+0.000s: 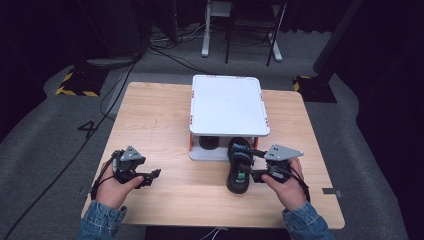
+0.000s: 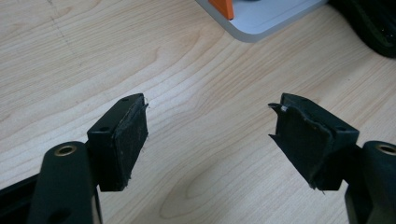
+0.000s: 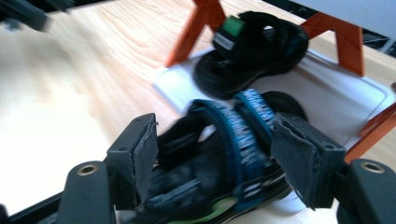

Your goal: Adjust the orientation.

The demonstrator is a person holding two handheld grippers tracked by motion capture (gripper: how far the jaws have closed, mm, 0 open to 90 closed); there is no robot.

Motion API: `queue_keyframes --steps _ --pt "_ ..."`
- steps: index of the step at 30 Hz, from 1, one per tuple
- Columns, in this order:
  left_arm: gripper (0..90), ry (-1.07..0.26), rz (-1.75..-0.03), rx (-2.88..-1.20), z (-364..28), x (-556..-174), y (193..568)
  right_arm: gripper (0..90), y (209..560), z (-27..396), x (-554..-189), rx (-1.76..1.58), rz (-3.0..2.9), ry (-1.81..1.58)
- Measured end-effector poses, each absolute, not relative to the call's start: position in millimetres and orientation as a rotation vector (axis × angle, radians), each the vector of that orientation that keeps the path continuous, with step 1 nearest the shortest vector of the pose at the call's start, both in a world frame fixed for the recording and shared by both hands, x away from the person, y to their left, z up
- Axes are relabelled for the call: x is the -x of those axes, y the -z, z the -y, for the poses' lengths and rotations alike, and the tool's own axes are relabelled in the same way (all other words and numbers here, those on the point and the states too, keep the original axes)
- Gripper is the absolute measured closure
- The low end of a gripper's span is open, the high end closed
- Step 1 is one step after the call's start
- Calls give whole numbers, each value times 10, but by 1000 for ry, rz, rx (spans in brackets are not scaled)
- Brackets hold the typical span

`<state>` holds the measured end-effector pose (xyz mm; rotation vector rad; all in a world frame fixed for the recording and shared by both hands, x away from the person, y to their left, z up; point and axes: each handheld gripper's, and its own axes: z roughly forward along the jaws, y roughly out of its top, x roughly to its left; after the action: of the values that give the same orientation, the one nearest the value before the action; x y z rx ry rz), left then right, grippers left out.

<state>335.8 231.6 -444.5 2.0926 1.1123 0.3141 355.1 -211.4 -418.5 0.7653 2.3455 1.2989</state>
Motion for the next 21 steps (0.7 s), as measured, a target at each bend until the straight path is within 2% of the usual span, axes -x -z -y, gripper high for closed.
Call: queue_keyframes --steps 6,14,19,21 --pt "258 -302 -1103 -2100 -2273 -3393 4454 254 4226 2094 -3264 -877 -2430 -1267" --pt "258 -299 -1086 -2113 -2223 -3438 4468 172 4428 1992 -3187 -1051 -2457 -1196" --pt "257 -292 -1087 -2119 -2199 -3447 4477 186 4538 1951 -3298 -1173 -2416 -1204" --pt "257 -291 -1088 -2120 -2199 -3443 4476 255 4564 1942 -3330 -1137 -2430 -1150"
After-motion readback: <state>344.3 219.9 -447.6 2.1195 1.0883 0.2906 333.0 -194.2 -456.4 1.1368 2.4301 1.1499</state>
